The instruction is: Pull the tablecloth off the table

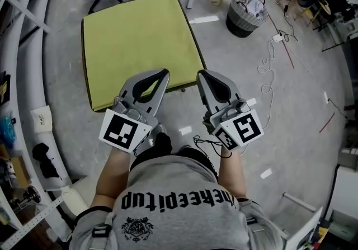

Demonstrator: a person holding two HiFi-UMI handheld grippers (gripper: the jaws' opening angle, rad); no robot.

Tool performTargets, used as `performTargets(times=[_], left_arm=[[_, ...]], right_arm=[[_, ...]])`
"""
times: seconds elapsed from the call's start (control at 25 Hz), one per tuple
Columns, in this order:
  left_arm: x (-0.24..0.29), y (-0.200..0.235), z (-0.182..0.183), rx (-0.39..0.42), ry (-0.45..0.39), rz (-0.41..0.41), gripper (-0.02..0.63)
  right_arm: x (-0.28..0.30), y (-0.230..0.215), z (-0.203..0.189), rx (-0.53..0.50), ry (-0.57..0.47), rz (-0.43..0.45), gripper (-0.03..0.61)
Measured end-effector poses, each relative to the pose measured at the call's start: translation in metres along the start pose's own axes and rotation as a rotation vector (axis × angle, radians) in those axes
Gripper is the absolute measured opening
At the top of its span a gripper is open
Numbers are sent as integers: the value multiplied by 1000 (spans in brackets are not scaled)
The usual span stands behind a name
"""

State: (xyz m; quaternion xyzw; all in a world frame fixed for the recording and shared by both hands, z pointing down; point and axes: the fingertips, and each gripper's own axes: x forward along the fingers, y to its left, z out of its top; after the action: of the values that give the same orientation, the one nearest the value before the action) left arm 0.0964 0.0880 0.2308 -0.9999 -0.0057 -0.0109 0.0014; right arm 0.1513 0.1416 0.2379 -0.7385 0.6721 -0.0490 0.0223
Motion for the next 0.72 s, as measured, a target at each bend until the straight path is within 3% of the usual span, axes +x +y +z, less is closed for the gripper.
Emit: performTargets(times=[0.4, 0.72], left_arm=[[7, 19, -10, -36, 0, -60, 14], [22, 28, -21, -52, 24, -57, 14]], right_arm=[[12, -7, -8, 5, 33, -81, 12], [15, -35, -23, 37, 63, -129, 12]])
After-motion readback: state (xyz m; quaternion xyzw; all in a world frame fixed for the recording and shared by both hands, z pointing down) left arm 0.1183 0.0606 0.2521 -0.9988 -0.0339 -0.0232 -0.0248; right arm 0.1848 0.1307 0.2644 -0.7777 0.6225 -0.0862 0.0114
